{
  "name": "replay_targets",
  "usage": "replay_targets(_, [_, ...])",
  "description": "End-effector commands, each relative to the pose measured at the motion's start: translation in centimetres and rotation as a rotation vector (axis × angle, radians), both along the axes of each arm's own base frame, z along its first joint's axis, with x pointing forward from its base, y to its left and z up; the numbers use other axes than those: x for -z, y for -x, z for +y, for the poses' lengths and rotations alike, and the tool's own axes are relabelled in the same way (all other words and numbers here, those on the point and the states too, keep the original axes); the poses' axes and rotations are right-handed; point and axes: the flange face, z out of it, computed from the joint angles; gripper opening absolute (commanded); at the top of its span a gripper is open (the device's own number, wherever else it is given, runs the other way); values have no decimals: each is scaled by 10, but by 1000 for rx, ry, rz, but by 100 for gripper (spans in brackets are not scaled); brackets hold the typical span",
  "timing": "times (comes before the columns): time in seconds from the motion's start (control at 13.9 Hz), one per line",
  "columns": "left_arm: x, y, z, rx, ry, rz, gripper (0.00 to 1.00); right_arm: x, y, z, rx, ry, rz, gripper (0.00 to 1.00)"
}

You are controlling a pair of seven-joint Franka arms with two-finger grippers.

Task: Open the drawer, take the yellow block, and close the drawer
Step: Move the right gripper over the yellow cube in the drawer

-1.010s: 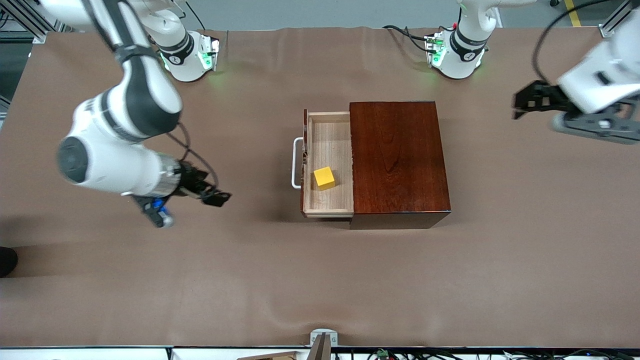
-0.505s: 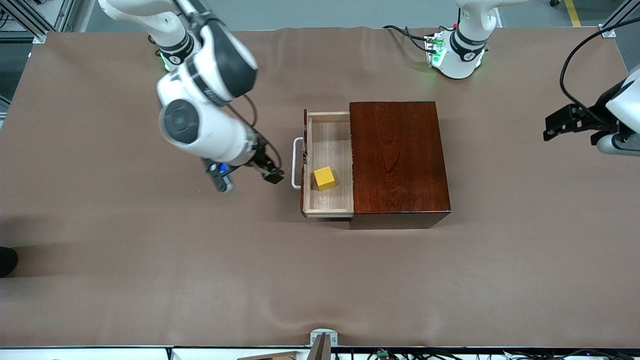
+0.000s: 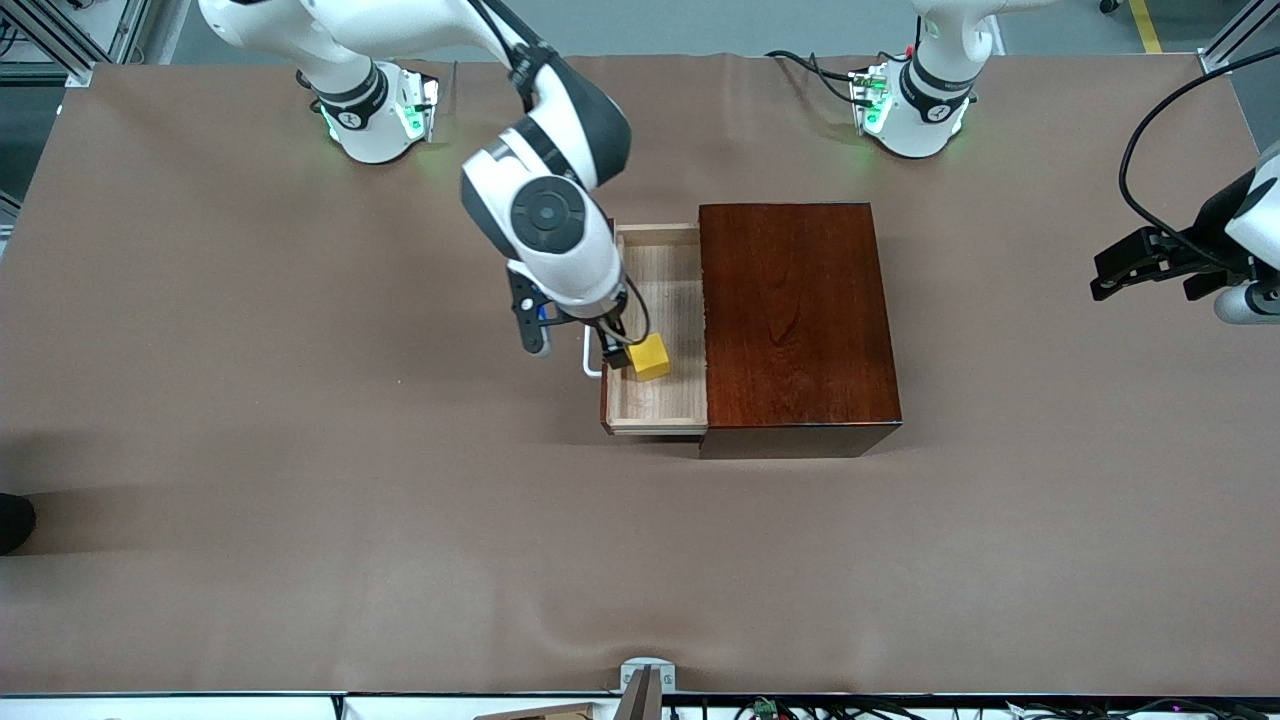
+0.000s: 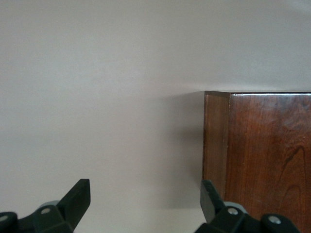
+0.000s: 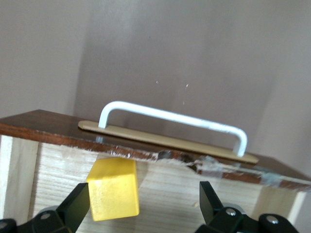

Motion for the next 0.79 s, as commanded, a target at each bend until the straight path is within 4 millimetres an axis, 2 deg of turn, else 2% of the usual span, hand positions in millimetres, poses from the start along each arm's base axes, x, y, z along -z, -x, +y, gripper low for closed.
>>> replay_targets(0.0, [-5,7,-4,0,18,-5,100,0,-17,7,59,14,-22,100])
replay_targets(0.51, [-6,7,-6,6,18,-6,100,13,-23,14,64,-17,-50,100])
replay_targets(0.65, [-7,7,-6,12,18,-8,100,23,-19,21,57,-15,-49,100])
replay_targets(0.72, [-7,7,-13,16,16,-8,100,26,-18,23,57,-16,-48,100])
